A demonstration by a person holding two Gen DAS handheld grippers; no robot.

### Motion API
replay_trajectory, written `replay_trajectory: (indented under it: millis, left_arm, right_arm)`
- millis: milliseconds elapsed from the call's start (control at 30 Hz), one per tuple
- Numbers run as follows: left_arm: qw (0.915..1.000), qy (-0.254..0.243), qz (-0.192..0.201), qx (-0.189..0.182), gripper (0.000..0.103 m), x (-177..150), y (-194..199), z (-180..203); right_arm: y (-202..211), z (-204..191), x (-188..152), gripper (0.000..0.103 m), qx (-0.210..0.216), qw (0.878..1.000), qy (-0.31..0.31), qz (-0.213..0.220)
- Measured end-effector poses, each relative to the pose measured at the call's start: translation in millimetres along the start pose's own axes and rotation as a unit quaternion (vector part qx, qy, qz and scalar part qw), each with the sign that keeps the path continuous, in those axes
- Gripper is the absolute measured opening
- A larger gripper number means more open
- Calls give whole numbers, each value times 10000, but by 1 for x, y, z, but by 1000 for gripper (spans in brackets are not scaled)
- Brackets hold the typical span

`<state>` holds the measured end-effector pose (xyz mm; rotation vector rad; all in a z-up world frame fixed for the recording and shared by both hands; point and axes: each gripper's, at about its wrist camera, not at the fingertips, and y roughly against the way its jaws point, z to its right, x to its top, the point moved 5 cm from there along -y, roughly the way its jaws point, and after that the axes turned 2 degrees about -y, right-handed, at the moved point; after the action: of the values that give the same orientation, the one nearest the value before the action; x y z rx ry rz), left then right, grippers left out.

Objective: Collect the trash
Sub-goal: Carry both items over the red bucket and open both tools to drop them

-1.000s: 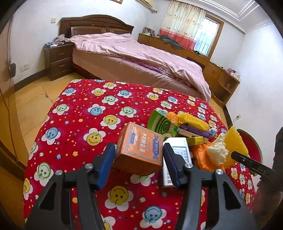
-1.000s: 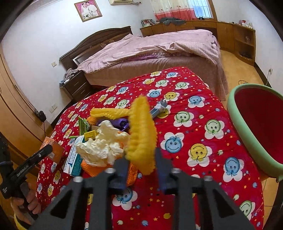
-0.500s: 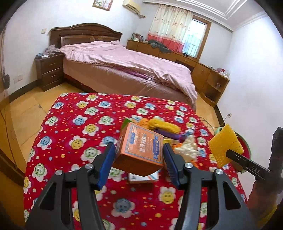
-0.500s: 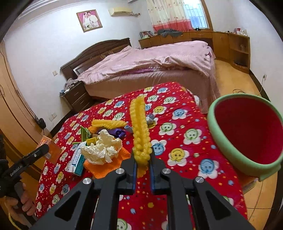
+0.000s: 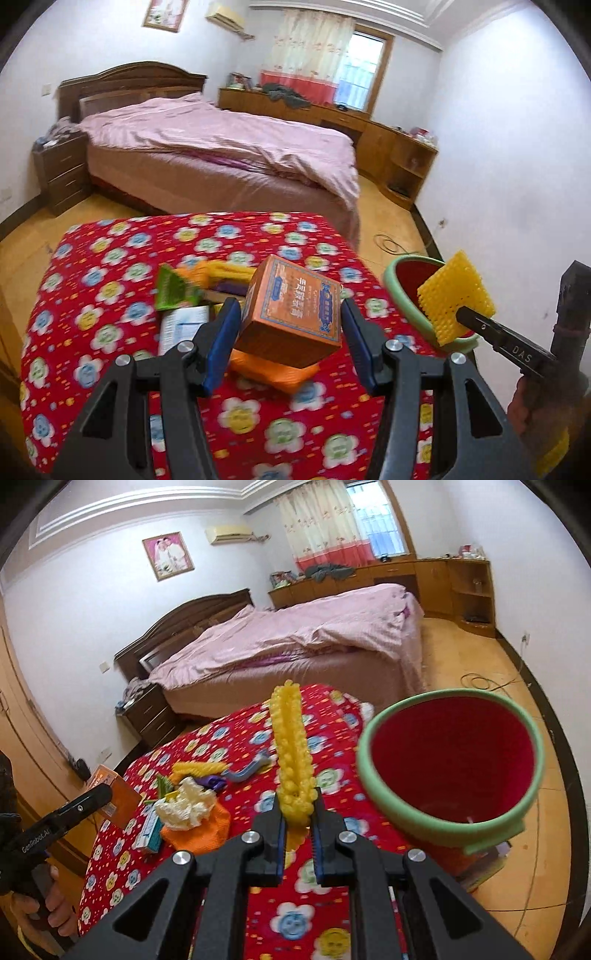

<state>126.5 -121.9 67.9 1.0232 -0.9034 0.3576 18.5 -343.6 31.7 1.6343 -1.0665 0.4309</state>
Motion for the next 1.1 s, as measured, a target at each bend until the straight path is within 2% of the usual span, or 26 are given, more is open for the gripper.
replay_trajectory:
  millis: [400, 733, 1100]
  left_arm:
    - [9971, -498, -230, -518, 56, 17, -63, 91]
    - [9907, -738, -593, -976, 56, 10, -135, 162]
    - [9848, -908, -993, -1095, 57, -7, -186, 196]
  right_arm:
    - [6, 80, 13, 13, -406, 9978, -505, 168]
    - [-6, 148, 19, 13, -836, 9927, -855, 155]
    - [-16, 186, 20, 15, -1168, 9892, -876, 103]
